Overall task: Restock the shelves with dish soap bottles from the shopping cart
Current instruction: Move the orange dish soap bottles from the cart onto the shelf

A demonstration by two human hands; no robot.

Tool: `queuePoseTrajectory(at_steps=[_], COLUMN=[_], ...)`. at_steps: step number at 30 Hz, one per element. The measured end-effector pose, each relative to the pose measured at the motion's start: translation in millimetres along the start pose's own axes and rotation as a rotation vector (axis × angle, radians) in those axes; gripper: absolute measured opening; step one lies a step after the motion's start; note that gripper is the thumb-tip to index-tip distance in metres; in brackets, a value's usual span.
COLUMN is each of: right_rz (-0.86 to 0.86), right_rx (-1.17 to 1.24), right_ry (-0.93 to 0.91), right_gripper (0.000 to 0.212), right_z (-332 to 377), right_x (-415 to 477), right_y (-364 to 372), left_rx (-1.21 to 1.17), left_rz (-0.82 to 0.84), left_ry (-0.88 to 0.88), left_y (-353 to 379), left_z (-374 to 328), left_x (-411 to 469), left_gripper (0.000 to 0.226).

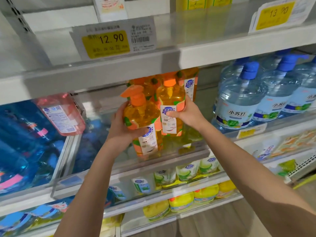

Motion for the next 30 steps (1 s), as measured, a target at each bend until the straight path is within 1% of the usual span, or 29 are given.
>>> queuePoseTrajectory(at_steps=[4,6,9,14,18,20,22,24,26,28,30], right_rz=[-0.067,-0.087,-0.121,-0.164,-0.162,-0.163,-0.252,-0.350,-0.337,-0.303,-0.310], right_rx=[-0.261,-0.299,-0.258,-0.264,-0.186,-0.166,-0.172,-0.085,0.041,0.059,-0.022], right_ry=[-0.043,-0.040,-0.072,-0.074,-0.076,-0.072,-0.088,-0.151,-0.235,-0.307,-0.377], right_gripper=[0.077,0.073,0.065,0.063,0.051,0.049,0.050,0.042,0.034,0.040,0.051], right_z=[-1.0,-0.2,0.6,-4.6,-3.9,-2.2,-1.2,1.8,6.0,11.0,17.4], right_x=[13.7,20.6,26.4,35.6,31.6,20.8,3.4,-23.4,-52.6,-73.6,-81.3], right_y=[-2.9,-6.5,-6.7,3.8,4.5,5.7,4.7,-0.2,-7.3,-14.3,-22.2], left_rx=[0.062,0.072,0.097,0.068,0.086,0.104,0.127,0.169,0.225,0.245,0.251], left_rz=[-0.004,-0.006,-0.033,-0.040,-0.041,-0.050,-0.071,-0.092,-0.100,-0.075,-0.046], left_ry=[0.017,0.026,0.044,0.044,0.046,0.042,0.026,0.019,0.019,0.032,0.081], left_y=[-0.4,-0.4,0.5,5.8,9.5,12.2,16.4,22.8,32.6,49.1,69.0], left_z=[-1.3,-2.4,-1.7,-6.5,-9.1,-9.3,-10.8,-12.8,-15.6,-18.1,-20.7], left_x=[1.0,0.2,-2.8,-7.1,-6.8,-6.4,-6.2,-6.3,-4.6,-0.6,3.0], left_gripper=[0.101,0.101,0.093,0.089,0.090,0.091,0.092,0.092,0.092,0.093,0.098])
Point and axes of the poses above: each hand's wrist, its own x-axis towards the middle knuckle, its own y-axis out of the palm, z = x × y, the point moved 1 cm from there along x, towards the middle knuckle, and after that the axes turned 3 degrees about -x, right-handed, at the moved point
